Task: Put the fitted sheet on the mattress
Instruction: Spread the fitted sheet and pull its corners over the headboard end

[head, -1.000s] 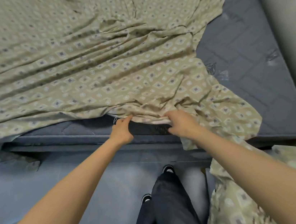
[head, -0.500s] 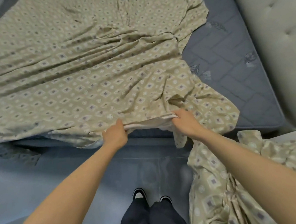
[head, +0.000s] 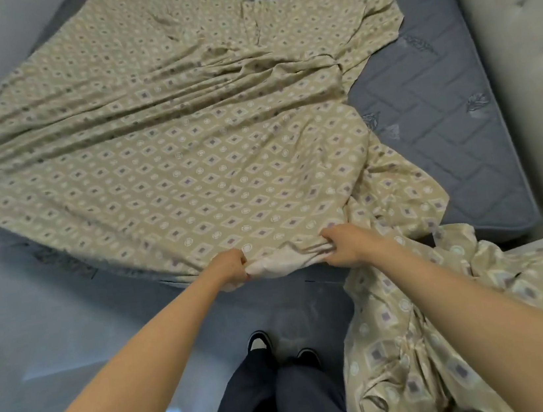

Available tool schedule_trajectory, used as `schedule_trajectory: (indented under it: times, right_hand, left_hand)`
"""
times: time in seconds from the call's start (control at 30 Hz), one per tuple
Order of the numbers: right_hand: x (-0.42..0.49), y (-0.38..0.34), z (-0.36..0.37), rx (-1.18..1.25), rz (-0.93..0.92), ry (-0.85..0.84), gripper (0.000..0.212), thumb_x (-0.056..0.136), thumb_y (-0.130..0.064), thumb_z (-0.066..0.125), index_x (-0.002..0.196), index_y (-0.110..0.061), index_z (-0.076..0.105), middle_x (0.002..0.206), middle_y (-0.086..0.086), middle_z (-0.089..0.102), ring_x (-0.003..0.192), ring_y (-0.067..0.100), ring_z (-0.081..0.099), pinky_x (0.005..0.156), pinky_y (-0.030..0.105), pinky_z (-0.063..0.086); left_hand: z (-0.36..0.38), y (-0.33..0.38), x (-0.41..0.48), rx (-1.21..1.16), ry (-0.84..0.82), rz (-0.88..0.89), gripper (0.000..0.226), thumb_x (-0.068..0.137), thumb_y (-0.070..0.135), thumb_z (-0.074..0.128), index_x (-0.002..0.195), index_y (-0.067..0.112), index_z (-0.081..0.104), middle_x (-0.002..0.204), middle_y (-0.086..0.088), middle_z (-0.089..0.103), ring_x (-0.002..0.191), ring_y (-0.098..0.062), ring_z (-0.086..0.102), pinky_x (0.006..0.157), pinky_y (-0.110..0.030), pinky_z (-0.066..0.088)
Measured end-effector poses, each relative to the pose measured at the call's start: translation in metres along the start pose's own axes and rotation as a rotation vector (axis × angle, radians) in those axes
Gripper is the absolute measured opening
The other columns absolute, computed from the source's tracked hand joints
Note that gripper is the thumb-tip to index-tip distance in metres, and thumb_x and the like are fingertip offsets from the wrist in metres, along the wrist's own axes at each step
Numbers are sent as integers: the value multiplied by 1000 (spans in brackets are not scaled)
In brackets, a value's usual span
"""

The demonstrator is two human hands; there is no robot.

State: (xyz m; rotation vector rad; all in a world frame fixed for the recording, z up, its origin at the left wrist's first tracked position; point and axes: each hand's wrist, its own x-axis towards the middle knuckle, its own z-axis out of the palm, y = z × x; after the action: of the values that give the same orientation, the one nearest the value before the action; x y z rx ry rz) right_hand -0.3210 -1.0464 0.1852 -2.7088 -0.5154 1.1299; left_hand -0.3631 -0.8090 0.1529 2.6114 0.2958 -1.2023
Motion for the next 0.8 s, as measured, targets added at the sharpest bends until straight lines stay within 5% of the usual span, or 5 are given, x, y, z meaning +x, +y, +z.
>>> schedule_trajectory:
  times: [0.2, 0.33, 0.53, 0.8]
  right_hand:
    - [1, 9, 17, 175, 64, 24, 51, 91, -10, 47, 140, -20, 42, 135, 6, 53, 121, 24, 53, 98, 34, 45]
    - [5, 13, 10, 226, 81, 53, 47, 92, -11, 46, 138, -22, 45, 134, 3, 54, 120, 22, 54, 99, 36, 47]
    - [5, 22, -17, 320, 110, 123, 41, 93, -10, 42, 133, -17, 51, 133, 6, 55, 118, 25, 54, 89, 30, 45]
    - [25, 51, -58, 497, 243, 229, 39, 91, -12, 43, 128, -16, 56, 131, 7, 57, 117, 25, 55, 97, 36, 48]
  left_hand:
    - [2, 10, -2, -78, -16, -6, 39, 90, 6, 50, 129, 12, 53, 128, -8, 56, 111, -25, 58, 78, -26, 43]
    - [-20, 20, -2, -109, 46, 26, 37, 92, 3, 45, 127, 10, 56, 125, -8, 59, 100, -23, 59, 74, -27, 44]
    - [-67, 47, 0, -168, 137, 93, 32, 90, 9, 50, 121, 10, 57, 124, -10, 61, 104, -23, 59, 78, -28, 45]
    - [-135, 96, 32, -210, 183, 186, 38, 93, 7, 44, 129, 13, 52, 137, -10, 51, 116, -24, 54, 84, -29, 44]
